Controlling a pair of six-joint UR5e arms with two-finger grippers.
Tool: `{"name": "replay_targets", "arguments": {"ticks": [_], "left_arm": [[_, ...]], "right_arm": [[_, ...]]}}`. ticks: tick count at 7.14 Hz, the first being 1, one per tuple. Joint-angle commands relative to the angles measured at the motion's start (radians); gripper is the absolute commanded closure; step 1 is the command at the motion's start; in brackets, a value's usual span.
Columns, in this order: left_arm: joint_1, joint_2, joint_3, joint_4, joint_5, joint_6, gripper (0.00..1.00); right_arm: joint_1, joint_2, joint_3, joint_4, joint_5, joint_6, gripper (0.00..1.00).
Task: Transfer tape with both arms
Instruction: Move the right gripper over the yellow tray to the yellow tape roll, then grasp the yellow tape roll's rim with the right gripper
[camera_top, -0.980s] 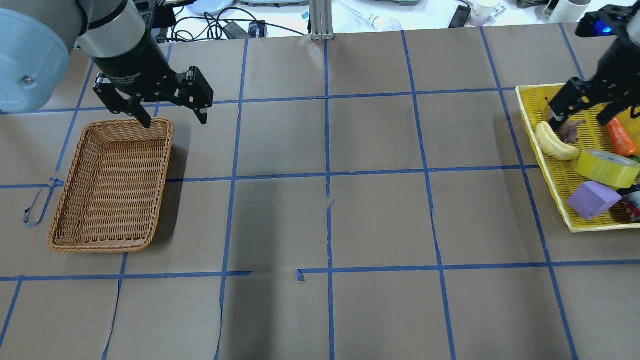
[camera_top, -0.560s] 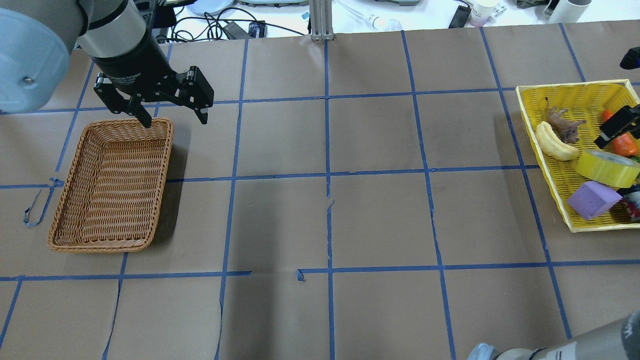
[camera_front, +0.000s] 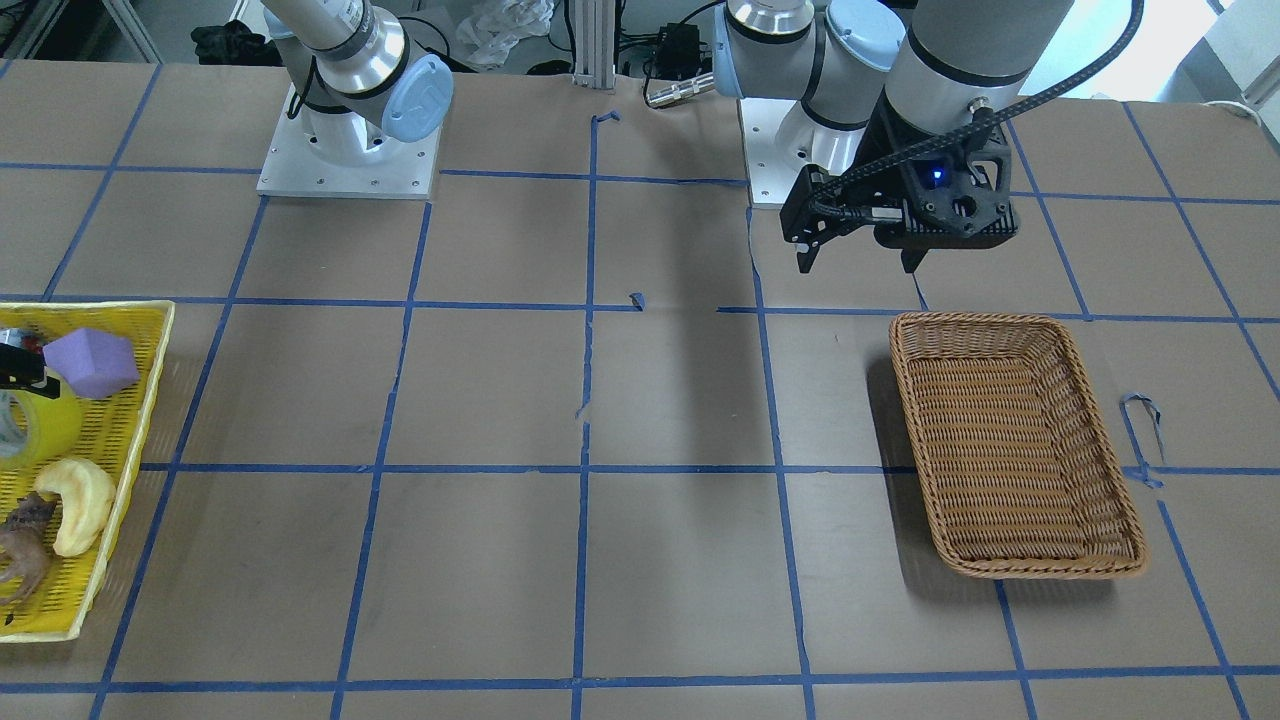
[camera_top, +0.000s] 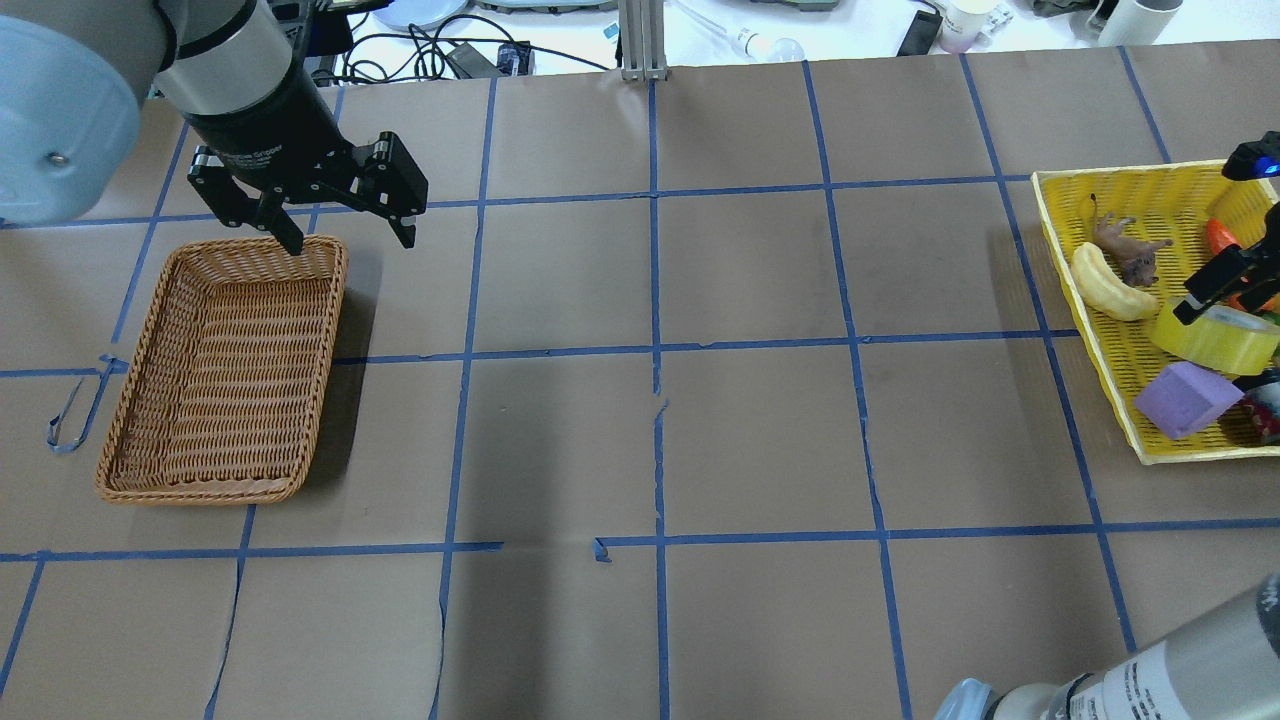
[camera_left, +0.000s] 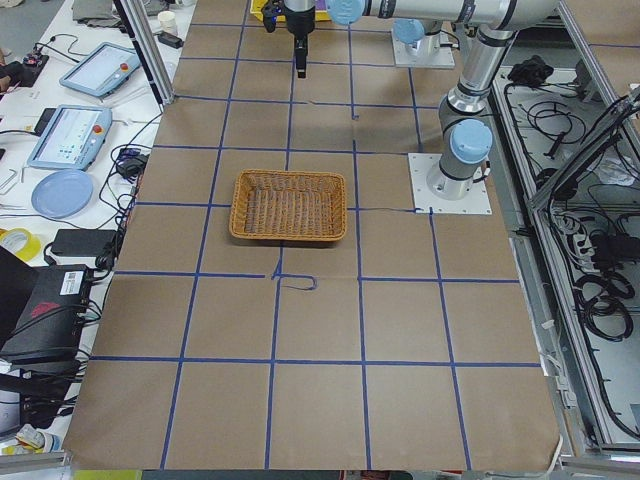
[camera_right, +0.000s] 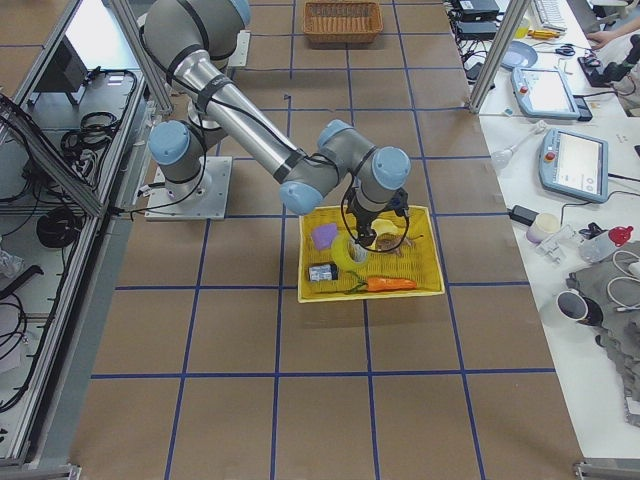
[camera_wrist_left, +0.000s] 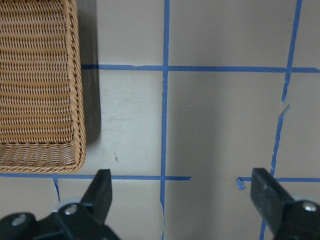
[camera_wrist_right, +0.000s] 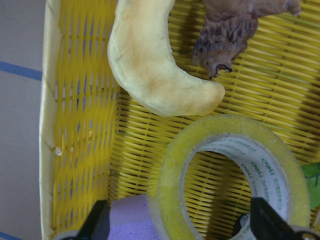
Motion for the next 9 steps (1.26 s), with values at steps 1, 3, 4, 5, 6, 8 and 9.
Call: {"name": "replay_targets", "arguments": {"ticks": [1, 3, 4, 5, 6, 8, 9], "left_arm": [[0.000, 0.000, 0.000, 0.000, 0.001, 0.000, 0.00], [0.000, 0.000, -0.002, 0.000, 0.001, 0.000, 0.00], [0.000, 0.000, 0.000, 0.000, -0.001, 0.000, 0.00], [0.000, 0.000, 0.000, 0.000, -0.001, 0.000, 0.00], [0.000, 0.000, 0.000, 0.000, -0.001, 0.000, 0.00], [0.000, 0.000, 0.000, 0.000, -0.001, 0.000, 0.00], [0.002, 0.000, 0.000, 0.000, -0.001, 0.000, 0.00]], "right_arm": [[0.000, 0.026, 0.003, -0.011, 0.006, 0.043, 0.08], [-0.001, 0.030, 0.027, -0.011, 0.025, 0.047, 0.46], [-0.001, 0.029, 0.027, -0.011, 0.016, 0.066, 0.87], [-0.001, 0.024, 0.026, -0.011, 0.005, 0.066, 1.00], [-0.001, 0.018, 0.018, -0.002, -0.010, 0.066, 1.00], [0.023, -0.099, 0.007, 0.004, -0.023, 0.069, 1.00], [0.087, -0.174, 0.004, 0.002, -0.009, 0.086, 1.00]]}}
